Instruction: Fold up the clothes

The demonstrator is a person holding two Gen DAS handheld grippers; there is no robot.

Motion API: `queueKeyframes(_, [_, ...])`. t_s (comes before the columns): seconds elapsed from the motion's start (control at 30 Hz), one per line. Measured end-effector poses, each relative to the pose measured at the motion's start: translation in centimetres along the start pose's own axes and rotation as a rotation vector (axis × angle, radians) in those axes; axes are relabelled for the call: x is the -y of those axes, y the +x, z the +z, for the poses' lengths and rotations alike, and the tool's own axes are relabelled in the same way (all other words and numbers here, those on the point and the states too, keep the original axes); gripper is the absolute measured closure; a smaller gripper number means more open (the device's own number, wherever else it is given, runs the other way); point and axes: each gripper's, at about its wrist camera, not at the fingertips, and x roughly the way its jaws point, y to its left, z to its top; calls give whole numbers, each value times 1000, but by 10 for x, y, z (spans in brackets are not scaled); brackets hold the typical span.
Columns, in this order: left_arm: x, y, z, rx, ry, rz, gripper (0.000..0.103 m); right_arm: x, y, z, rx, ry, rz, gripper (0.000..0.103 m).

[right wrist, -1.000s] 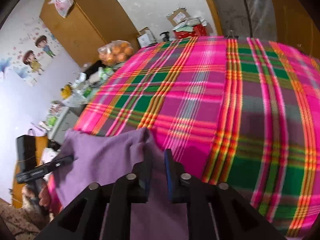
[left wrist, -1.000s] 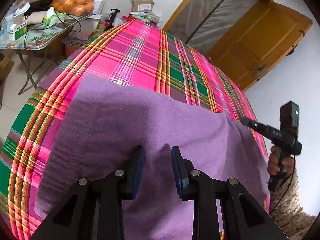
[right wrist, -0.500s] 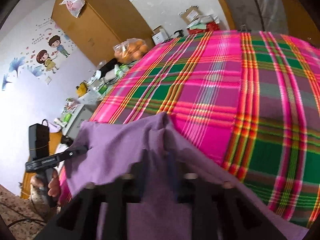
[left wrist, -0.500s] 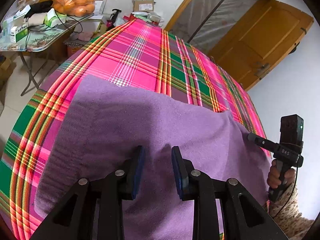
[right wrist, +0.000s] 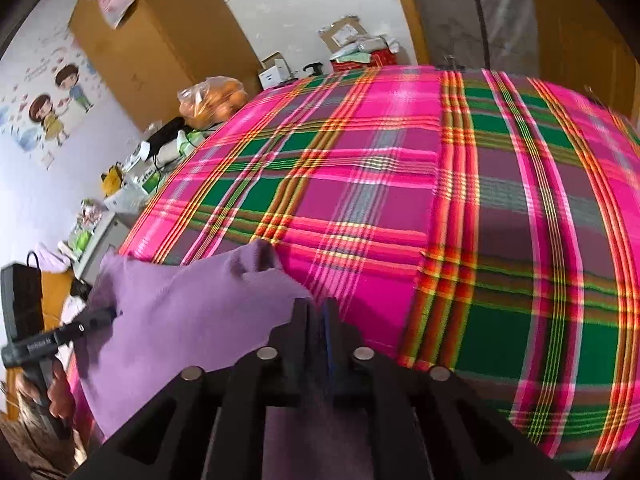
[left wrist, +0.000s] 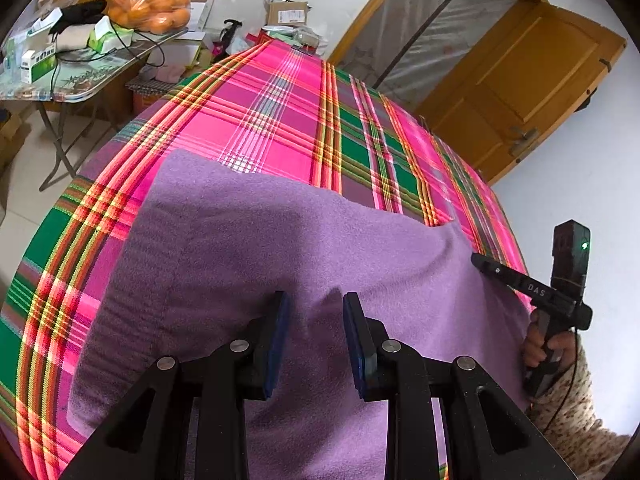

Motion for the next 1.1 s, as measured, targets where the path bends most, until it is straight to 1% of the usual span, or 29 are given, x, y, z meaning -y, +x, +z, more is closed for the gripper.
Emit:
queueKeyframes(0.03, [0,0,0,0,-1,-1,74,2,-2,-1,-1,17,2,94])
queueKeyframes(0.17, [0,0,0,-1,0,1,74,9,-33,-7,84,52,-11,92])
queueKeyframes(0.2, [0,0,0,-1,-2,1,74,12,-44,-11,109,66,-26,92])
queueKeyframes(0.33, [0,0,0,-3,-9,3,74,31,-75,-31,162,111,-104,91])
queueKeyframes(0.43, [1,-2,-1,-5,-14,12,74,44,-99,-45,201,144,-160,84])
queueKeyframes(0.5, [3,-4,-1,0,-12,17,74,48,-101,-54,191,153,-157,77])
queueKeyframes(0.57, [6,-7,-1,8,-7,21,74,50,-102,-61,178,151,-160,75])
queueKeyframes(0.73, [22,-13,-1,24,27,16,74,31,-89,-66,141,39,-224,73])
queueKeyframes(0.83, [40,-12,2,26,70,3,74,26,-86,-71,129,5,-219,72])
queueKeyframes(0.9, [50,-10,5,19,96,-11,74,23,-81,-72,109,-15,-230,67])
queueKeyframes(1.1, [97,20,17,-36,196,-56,74,14,-75,-74,102,-75,-280,65])
